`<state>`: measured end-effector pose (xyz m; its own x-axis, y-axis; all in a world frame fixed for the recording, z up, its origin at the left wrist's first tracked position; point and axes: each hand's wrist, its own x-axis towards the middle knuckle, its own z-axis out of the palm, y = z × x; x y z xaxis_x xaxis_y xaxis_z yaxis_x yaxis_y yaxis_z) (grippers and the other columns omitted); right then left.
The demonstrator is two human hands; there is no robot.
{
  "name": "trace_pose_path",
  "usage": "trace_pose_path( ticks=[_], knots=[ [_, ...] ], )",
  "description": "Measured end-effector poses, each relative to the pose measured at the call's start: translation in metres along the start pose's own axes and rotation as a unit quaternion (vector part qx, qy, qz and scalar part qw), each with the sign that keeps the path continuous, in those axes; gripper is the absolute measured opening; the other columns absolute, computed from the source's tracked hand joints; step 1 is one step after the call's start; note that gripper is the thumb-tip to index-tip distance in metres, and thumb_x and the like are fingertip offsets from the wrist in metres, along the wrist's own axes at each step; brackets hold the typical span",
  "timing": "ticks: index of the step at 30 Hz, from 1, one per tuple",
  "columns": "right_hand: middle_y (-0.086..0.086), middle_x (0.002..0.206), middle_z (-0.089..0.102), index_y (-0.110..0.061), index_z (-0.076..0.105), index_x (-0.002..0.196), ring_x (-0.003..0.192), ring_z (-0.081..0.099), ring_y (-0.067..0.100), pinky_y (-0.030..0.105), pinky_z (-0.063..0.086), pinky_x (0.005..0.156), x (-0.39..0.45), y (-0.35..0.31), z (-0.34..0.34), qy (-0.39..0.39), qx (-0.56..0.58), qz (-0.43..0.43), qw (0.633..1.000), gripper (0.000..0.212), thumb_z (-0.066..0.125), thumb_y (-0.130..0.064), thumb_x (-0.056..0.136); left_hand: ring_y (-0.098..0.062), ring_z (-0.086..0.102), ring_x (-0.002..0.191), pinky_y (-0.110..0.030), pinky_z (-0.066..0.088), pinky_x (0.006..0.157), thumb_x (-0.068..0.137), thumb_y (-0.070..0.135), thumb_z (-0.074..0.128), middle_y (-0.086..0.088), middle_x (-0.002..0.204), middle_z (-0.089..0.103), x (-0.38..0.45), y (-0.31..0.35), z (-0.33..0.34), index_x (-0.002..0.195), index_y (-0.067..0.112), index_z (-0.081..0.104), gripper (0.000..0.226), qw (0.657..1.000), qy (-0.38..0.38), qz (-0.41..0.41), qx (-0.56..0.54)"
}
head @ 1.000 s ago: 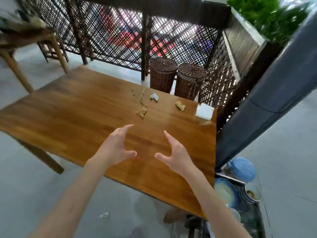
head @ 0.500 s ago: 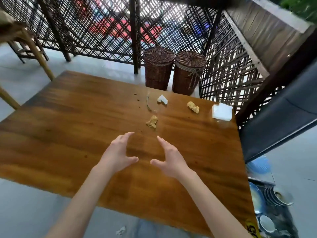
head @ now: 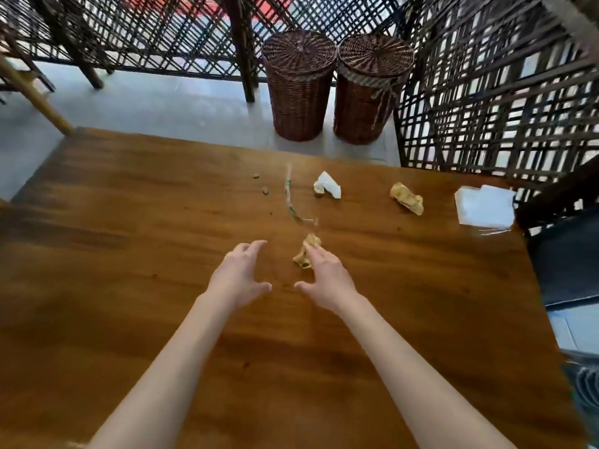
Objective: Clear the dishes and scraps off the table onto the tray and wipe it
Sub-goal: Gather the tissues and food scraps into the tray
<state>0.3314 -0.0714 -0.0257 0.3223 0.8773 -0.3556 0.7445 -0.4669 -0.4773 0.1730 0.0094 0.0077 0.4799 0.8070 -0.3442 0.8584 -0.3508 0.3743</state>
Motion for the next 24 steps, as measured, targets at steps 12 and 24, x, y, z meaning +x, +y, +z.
trace_pose_path(
  ticks=[12,24],
  knots=[
    [0.007,0.149,0.032,-0.017,0.051,0.131,0.138,0.026,0.024,0.037,0.041,0.101,0.059,0.003,0.02,0.058,-0.019,0.025,0.998,0.046,0.061,-0.008,0.087,-0.031,0.041,0.127,-0.039,0.045,0.095,0.094,0.015,0.051,-0.016,0.14,0.042,0.137,0.02,0.033,0.139,0.028,0.039,0.049,0.991,0.077,0.089,0.07],
    [0.007,0.116,0.061,-0.008,0.063,0.117,0.108,0.053,0.02,0.026,0.051,0.081,0.062,0.008,0.031,0.167,-0.027,-0.02,0.985,0.029,0.047,-0.001,0.093,-0.026,0.057,0.092,-0.034,0.045,0.082,0.09,0.02,0.056,-0.006,0.099,0.066,0.172,0.026,0.038,0.102,0.011,0.068,0.02,0.97,0.138,0.135,0.149]
  ],
)
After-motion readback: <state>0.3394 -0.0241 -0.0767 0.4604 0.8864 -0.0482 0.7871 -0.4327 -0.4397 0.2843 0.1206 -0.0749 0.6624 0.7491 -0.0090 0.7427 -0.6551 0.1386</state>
